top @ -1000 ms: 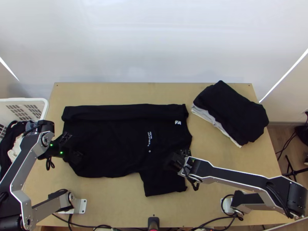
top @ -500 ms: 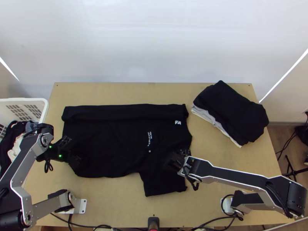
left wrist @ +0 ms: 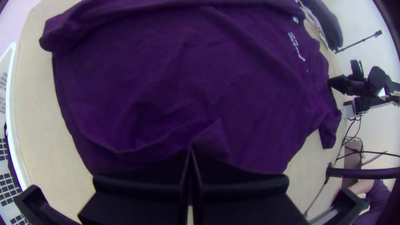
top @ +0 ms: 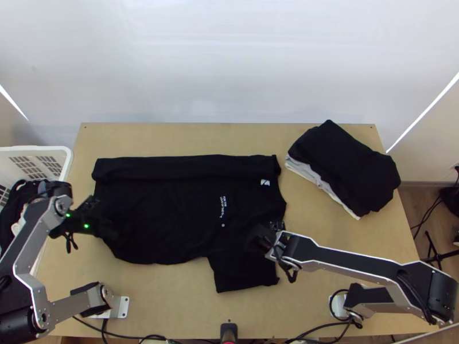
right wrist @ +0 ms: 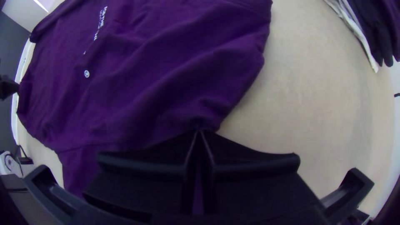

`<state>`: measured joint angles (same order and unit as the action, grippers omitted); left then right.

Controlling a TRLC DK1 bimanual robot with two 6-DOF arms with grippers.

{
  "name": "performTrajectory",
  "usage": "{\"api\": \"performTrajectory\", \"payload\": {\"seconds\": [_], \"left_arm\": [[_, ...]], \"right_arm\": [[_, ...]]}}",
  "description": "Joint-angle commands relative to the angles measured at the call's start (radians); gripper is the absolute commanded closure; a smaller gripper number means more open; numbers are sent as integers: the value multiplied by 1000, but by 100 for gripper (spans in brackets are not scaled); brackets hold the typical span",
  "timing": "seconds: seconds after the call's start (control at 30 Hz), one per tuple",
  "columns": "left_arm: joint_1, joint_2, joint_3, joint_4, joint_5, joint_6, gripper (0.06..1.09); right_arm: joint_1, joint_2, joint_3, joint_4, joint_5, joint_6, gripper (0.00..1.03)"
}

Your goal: Fold the t-shirt

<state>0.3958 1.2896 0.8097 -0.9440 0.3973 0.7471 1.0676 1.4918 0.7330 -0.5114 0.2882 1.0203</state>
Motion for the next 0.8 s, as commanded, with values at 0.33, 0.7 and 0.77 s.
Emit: {"api": "performTrajectory", "payload": {"seconds": [0.33, 0.7, 0.77], "left_arm": [[272, -61, 69, -207, 199, -15, 105], [410, -297, -26, -503, 187, 192, 105], [420, -334, -44, -503, 172, 199, 105]], "right_arm": [[-158, -114, -7, -38, 8, -49, 100], [-187, -136, 19, -49, 8, -55, 100], [-205, -136, 23, -50, 9, -66, 100]]}}
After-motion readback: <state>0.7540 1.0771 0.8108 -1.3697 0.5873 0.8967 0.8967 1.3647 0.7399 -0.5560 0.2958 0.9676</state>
